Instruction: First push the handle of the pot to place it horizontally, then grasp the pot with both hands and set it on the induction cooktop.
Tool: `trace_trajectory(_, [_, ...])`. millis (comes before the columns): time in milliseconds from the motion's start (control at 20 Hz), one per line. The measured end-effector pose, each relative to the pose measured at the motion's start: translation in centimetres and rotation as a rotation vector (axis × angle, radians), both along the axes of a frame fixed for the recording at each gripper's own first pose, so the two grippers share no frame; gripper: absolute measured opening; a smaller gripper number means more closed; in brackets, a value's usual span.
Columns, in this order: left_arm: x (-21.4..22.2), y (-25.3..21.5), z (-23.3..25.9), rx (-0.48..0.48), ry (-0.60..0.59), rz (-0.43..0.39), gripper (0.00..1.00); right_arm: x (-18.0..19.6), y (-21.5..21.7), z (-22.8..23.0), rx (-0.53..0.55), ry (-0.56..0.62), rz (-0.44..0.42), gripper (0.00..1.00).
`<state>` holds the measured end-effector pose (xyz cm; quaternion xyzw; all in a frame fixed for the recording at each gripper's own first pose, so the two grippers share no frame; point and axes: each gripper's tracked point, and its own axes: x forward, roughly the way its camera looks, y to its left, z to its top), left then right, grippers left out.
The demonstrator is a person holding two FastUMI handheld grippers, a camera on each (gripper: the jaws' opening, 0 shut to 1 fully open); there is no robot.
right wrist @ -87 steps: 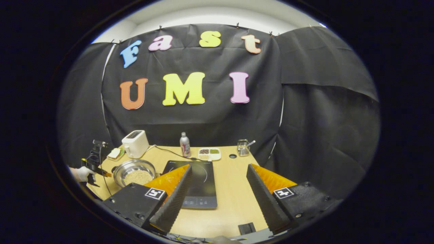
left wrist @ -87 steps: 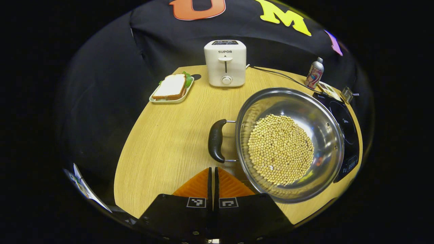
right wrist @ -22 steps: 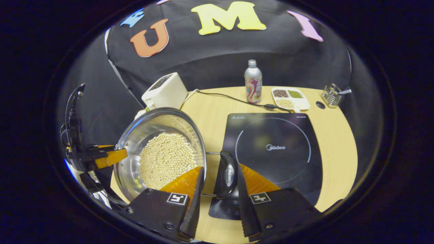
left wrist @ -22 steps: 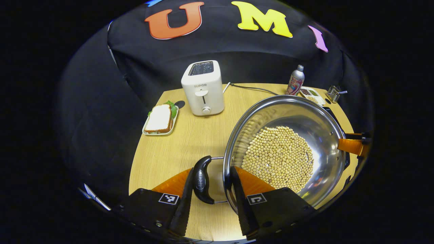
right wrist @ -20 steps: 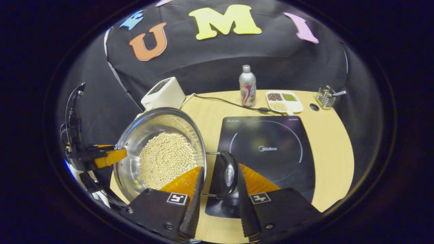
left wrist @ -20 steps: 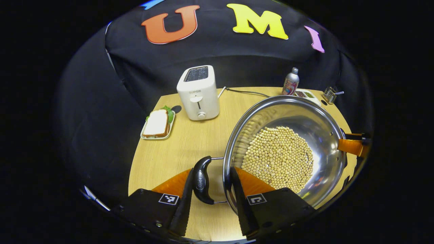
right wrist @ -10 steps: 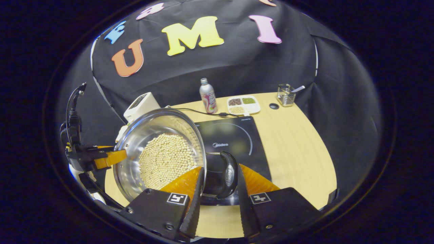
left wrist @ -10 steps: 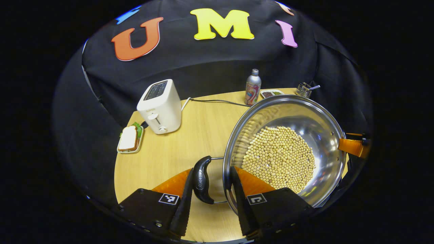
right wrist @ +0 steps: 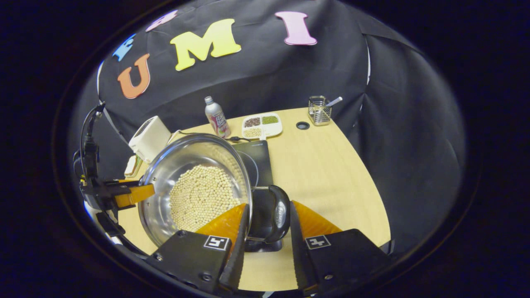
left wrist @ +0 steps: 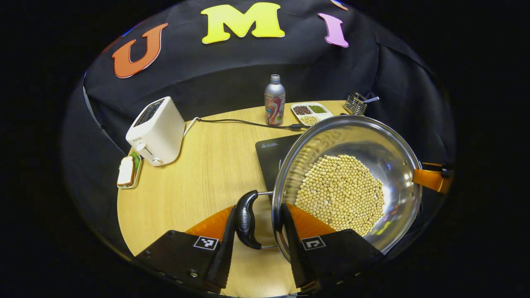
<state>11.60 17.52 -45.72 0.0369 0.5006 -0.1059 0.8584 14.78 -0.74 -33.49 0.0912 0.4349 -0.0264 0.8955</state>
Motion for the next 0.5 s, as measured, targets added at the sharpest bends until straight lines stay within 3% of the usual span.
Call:
trace_trajectory(100, [-0.2, 0.2, 0.4, 0.012, 0.009, 0.016, 0.58, 1.3, -0.8, -0.7, 0.005, 0.014, 0.020, 0.50])
trace_trajectory(150, [-0.5, 0.2, 0.4, 0.017, 0.015, 0.027, 0.67, 2.1, -1.0, -1.0, 0.007, 0.019, 0.032, 0.51])
trace_trajectory(200, [-0.6, 0.2, 0.5, 0.020, 0.021, 0.041, 0.58, 3.0, -1.2, -1.3, 0.007, 0.024, 0.047, 0.51])
trace_trajectory(250, [-0.9, 0.3, 0.7, 0.024, 0.026, 0.055, 0.67, 3.7, -1.5, -1.7, 0.009, 0.030, 0.062, 0.51])
trace_trajectory(300, [-1.2, 0.4, 0.8, 0.029, 0.033, 0.070, 0.68, 4.5, -1.6, -1.9, 0.009, 0.036, 0.076, 0.51])
trace_trajectory(400, [-1.4, 0.7, 1.4, 0.037, 0.041, 0.094, 0.67, 5.8, -1.7, -2.4, 0.009, 0.043, 0.104, 0.50])
trace_trajectory(450, [-1.5, 0.8, 1.9, 0.040, 0.044, 0.107, 0.58, 6.4, -1.7, -2.7, 0.009, 0.047, 0.119, 0.50])
trace_trajectory(500, [-1.6, 0.8, 2.2, 0.043, 0.048, 0.119, 0.58, 6.9, -1.6, -2.9, 0.011, 0.053, 0.131, 0.51])
